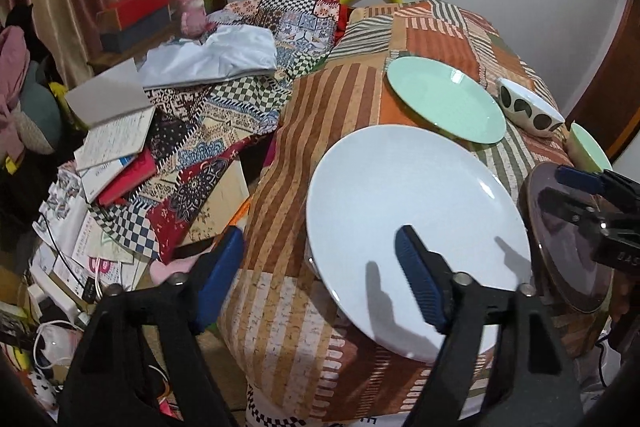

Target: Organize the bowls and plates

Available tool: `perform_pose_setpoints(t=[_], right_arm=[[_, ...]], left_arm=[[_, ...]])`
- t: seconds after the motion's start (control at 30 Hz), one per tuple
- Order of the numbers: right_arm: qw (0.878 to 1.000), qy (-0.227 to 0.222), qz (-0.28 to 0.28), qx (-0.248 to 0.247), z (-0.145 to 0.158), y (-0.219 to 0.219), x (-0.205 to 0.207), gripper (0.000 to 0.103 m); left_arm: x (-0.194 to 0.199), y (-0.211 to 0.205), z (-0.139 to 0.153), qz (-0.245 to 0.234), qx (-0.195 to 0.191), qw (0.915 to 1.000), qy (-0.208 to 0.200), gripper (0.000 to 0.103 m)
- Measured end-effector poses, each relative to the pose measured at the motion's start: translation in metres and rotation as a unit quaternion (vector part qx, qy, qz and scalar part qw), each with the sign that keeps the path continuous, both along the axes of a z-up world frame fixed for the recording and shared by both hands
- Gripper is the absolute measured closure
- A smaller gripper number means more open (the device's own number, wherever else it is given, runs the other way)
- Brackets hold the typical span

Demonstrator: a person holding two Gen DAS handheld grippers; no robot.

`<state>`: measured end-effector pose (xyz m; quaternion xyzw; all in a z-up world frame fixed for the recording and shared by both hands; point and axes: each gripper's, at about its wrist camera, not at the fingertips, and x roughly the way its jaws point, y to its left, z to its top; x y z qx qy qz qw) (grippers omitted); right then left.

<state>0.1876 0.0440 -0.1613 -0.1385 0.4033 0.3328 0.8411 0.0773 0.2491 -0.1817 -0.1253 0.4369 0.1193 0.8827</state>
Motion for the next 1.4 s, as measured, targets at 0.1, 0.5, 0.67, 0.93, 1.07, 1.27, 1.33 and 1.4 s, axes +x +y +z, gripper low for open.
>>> perform_pose_setpoints(t=[0.1, 0.5, 0.67, 0.93, 1.07, 1.27, 1.33, 1.4], right_arm=[[1.000, 0.018, 0.015, -0.010, -0.007, 0.009, 0.007, 0.041], [0.995, 0.071, 0.050, -0.050, -0.030, 0.025, 0.028, 0.076], [0.995, 0.075, 0.045, -0.051, -0.032, 0.028, 0.030, 0.078], [0.994, 0.091, 0.055, -0.030, -0.028, 0.025, 0.022, 0.078], [0.993, 0.095, 0.060, -0.031, -0.032, 0.026, 0.021, 0.076], [0.995, 0.073, 0.059, -0.044, -0.034, 0.033, 0.016, 0.070], [0.994, 0.078, 0.057, -0.042, -0.032, 0.032, 0.017, 0.071], [0.994, 0.092, 0.051, -0.025, -0.028, 0.027, 0.021, 0.072]], left_arm=[[0.000, 0.003, -0.006, 0.000, -0.021, 0.9998, 0.006, 0.042], [0.001, -0.002, -0.014, -0.013, -0.042, 0.9990, 0.008, 0.082], [0.003, -0.002, -0.015, -0.015, -0.045, 0.9989, 0.009, 0.082], [-0.001, 0.010, -0.017, -0.001, -0.053, 0.9984, 0.020, 0.082], [-0.010, 0.003, -0.016, -0.012, -0.051, 0.9984, 0.022, 0.081], [-0.012, -0.007, -0.021, -0.015, -0.059, 0.9979, 0.023, 0.074], [-0.012, -0.008, -0.019, -0.009, -0.056, 0.9981, 0.023, 0.074], [-0.011, -0.008, -0.018, -0.002, -0.056, 0.9981, 0.025, 0.074]])
